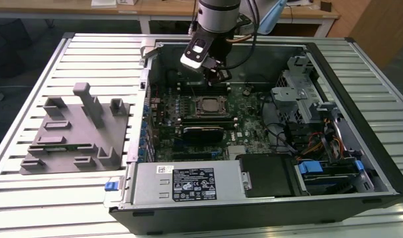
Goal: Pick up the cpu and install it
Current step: 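Install the first cpu locking lever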
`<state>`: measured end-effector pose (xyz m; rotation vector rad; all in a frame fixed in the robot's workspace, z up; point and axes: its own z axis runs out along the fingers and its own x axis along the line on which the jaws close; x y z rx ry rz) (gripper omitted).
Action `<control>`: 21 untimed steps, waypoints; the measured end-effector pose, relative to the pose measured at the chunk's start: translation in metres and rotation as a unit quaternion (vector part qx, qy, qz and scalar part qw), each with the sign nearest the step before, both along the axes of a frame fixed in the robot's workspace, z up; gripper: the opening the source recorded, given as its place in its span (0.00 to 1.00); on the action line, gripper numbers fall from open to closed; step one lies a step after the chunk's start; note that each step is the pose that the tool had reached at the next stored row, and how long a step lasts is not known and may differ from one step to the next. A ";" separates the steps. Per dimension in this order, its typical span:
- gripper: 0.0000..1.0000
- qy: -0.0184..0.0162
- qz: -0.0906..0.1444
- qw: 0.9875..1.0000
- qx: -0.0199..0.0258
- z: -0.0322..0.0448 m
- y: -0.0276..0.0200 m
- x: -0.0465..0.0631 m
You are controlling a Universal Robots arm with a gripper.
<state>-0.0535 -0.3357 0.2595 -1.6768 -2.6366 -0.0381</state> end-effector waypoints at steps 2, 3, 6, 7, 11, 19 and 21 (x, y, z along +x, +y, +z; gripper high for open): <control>0.11 0.000 0.013 1.000 0.000 0.0000 0.0000 0.000; 0.11 0.000 0.019 1.000 0.000 0.0000 0.0000 0.000; 0.11 0.000 0.035 0.999 0.000 0.0000 0.0000 0.000; 0.11 0.000 0.040 0.999 0.000 0.0000 0.0000 0.000; 0.11 0.000 0.061 0.998 0.000 -0.0001 -0.0001 0.000; 0.11 0.000 0.103 0.995 0.000 -0.0001 -0.0002 0.000; 0.11 0.000 0.114 0.993 0.000 -0.0001 -0.0002 0.000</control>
